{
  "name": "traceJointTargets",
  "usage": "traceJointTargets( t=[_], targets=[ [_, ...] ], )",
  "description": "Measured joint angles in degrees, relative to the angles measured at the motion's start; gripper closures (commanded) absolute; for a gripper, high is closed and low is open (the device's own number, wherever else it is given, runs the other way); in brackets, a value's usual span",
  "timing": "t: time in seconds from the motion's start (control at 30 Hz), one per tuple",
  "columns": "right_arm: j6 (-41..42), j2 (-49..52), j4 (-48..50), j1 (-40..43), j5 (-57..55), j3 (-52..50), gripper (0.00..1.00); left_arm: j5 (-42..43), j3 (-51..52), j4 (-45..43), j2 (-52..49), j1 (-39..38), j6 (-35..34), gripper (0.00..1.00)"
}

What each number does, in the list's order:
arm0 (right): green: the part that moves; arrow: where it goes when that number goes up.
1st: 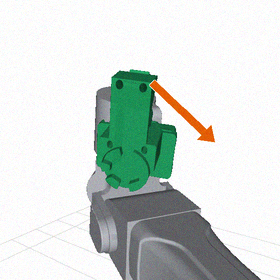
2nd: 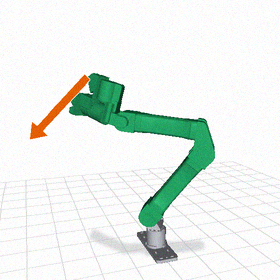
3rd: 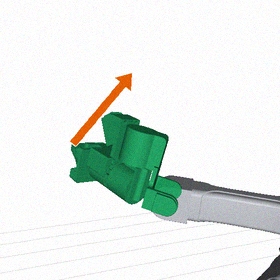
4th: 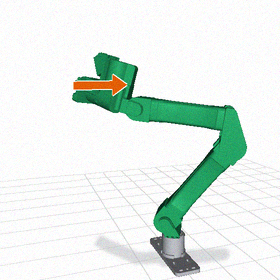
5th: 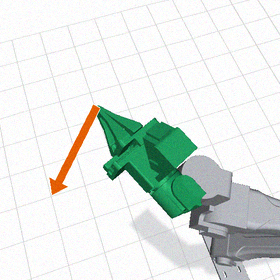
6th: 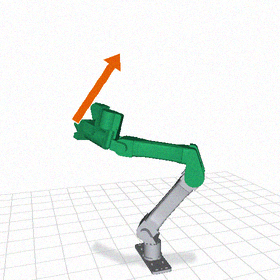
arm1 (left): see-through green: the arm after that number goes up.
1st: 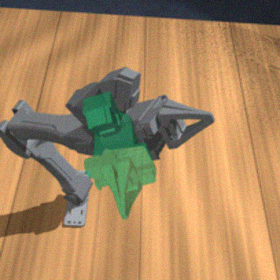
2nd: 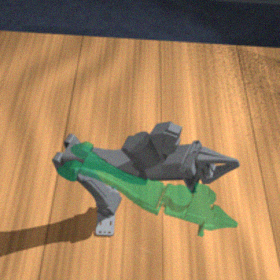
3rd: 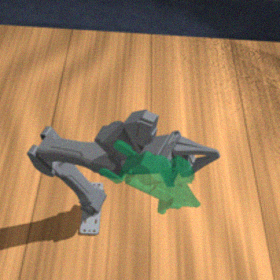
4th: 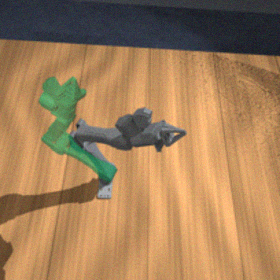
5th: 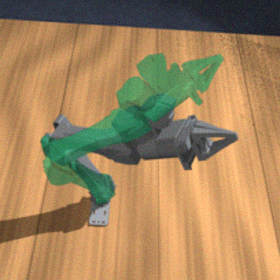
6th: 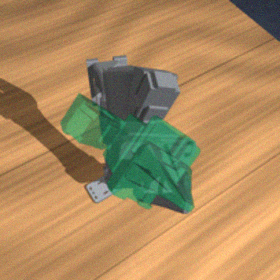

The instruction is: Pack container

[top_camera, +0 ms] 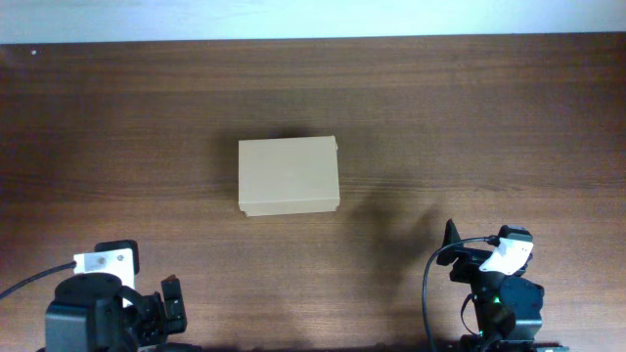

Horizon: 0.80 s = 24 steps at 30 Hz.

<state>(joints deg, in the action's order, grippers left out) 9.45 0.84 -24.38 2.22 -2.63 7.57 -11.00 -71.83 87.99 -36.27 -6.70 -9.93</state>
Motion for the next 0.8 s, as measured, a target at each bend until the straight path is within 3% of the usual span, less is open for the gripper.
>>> traceJointTargets(
  t=[0.4, 0.57, 0.67, 0.8],
  targets=[
    [0.00, 0.00, 0.00, 0.00, 0.00, 0.00, 0.01, -1.49, 0.22, -3.32, 0.70, 0.00, -0.02, 0.00],
    [0.04, 0.00, -0.02, 0.00, 0.13, -0.02, 0.01, -3.34, 4.11, -25.35, 6.56, 0.00, -0.17, 0.00],
    [0.02, -0.04, 0.04, 0.00, 0.17, -0.04, 0.01, -3.91, 11.45, -43.39, 12.59, 0.00, -0.22, 0.00],
    [-0.02, -0.04, 0.04, 0.00, 0.17, -0.07, 0.01, -4.44, 23.56, -60.76, 18.49, 0.00, -0.26, 0.00]
  ],
)
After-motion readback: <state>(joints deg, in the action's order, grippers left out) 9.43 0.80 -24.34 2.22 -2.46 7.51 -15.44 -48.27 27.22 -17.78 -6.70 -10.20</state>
